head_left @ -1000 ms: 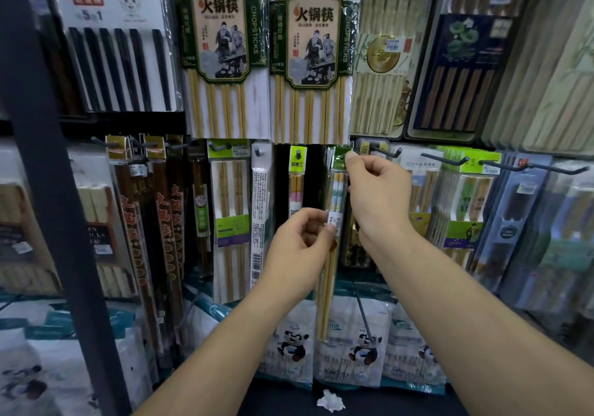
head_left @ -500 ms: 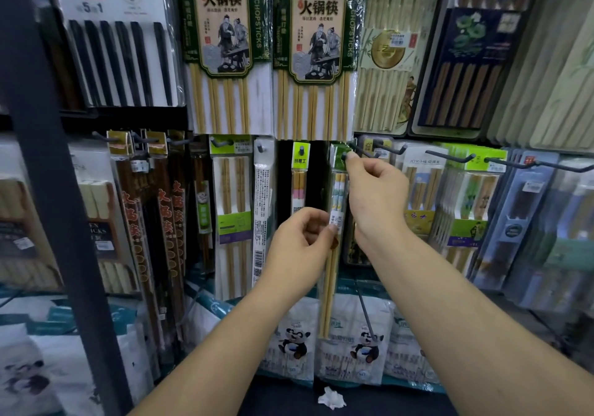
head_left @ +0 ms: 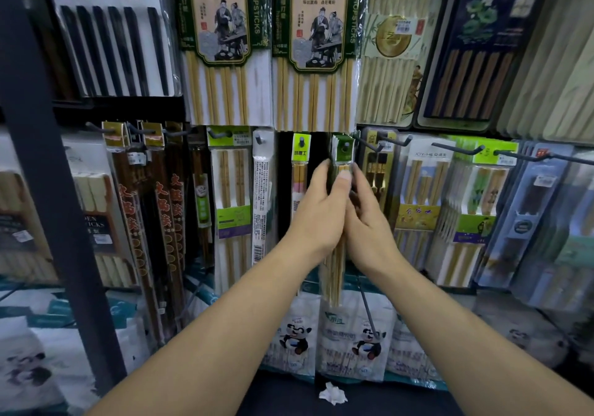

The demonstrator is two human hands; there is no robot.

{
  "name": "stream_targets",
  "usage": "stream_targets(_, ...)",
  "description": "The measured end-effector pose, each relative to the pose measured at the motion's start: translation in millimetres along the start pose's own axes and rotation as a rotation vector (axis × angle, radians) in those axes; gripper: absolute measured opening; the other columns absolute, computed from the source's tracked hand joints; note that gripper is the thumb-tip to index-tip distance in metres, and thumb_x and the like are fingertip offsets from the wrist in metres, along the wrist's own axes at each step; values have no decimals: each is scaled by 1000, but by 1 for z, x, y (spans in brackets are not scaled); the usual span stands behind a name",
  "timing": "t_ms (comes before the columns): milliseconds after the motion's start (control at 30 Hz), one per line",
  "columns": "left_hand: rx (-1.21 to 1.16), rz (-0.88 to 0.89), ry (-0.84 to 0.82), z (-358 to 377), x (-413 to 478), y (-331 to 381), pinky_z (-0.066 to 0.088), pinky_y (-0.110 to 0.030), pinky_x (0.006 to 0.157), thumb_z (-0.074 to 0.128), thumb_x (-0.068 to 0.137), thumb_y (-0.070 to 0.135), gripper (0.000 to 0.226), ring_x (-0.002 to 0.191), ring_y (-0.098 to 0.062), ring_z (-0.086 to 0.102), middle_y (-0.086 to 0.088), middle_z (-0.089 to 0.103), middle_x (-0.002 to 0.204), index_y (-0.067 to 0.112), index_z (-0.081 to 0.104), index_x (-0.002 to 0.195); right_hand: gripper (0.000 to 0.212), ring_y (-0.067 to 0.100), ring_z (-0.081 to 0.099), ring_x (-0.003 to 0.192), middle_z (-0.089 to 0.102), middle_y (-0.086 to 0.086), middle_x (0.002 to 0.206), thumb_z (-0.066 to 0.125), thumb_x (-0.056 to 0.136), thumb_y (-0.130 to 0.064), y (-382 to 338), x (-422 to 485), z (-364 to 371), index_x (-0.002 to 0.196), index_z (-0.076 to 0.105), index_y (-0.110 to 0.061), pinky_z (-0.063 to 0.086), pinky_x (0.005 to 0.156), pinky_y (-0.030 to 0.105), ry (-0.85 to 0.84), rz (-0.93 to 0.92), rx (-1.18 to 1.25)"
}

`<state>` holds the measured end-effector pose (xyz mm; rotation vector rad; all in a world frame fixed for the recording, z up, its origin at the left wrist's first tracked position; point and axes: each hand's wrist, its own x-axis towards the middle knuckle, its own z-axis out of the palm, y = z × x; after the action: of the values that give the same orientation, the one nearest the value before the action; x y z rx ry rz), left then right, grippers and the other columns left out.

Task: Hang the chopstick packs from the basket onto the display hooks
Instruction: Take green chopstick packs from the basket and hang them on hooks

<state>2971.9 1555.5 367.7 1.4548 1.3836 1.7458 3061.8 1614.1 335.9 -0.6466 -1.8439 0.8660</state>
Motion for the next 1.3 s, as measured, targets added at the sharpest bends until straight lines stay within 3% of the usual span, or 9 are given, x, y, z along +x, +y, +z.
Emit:
stream_targets(133,-127,-56,-12,6,18,-4,26,-33,123,37,110,43,55,150,-9,30,8,31,166,37,21,162,66,-14,11,148,11,-32,162,29,100,-65,8,1,6,158,5,-47,15,127,33,-91,-17,22)
stream_targets(267,-230,-87,47,9,32,-12,30,-23,108,40,111,38,52,145,-6,35,9,37,163,35,28,161,66,-9,8,150,5,-26,166,24,101,-63,16,7,10,159,-2,-45,13,128,35,-121,-17,37)
stream_targets(500,-243,-82,73,14,41,-21,29,-27,113,39,110,41,52,145,-6,36,11,40,161,35,29,161,46,-1,12,153,4,-19,168,24,109,-47,25,18,11,141,-5,-64,17,127,34,-146,-72,13)
stream_targets(733,-253,-153,39,13,31,-40,24,-25,106,39,104,61,66,144,-3,30,12,30,166,37,21,162,59,-18,7,146,-1,-23,167,22,109,-50,42,14,20,158,-9,-43,15,117,9,-188,-29,34)
stream_targets(867,-262,-191,14,9,30,-41,27,-28,109,41,102,63,69,145,-8,34,8,36,163,33,25,162,82,-38,4,127,-3,-29,162,15,91,-81,37,13,17,159,-9,-42,12,97,-11,-183,13,15)
stream_targets(1000,-278,-231,-43,7,11,-34,24,-25,109,39,104,61,71,146,-4,28,9,25,168,33,14,164,92,-25,3,140,-2,-26,166,16,84,-89,33,-1,8,160,-7,-42,10,115,9,-203,36,5)
stream_targets(1100,-196,-307,-64,-1,-30,-34,21,-26,112,43,101,64,77,153,-7,21,14,19,169,35,9,164,80,-3,16,151,13,-20,167,23,92,-80,41,-31,2,161,7,-42,18,124,33,-161,123,31)
stream_targets(1200,-196,-371,-62,-15,-93,-46,30,-19,106,56,96,62,74,144,0,34,24,36,157,38,27,160,58,-12,37,136,40,-26,151,34,100,-65,58,-83,2,153,33,-40,34,109,19,-90,172,-25)
stream_targets(1300,-117,-434,-89,-32,-153,-73,43,-18,101,64,83,66,52,124,10,56,33,61,132,53,58,132,18,-15,55,108,58,-32,117,46,103,-48,86,-143,11,120,53,-50,46,79,9,-49,246,-80)
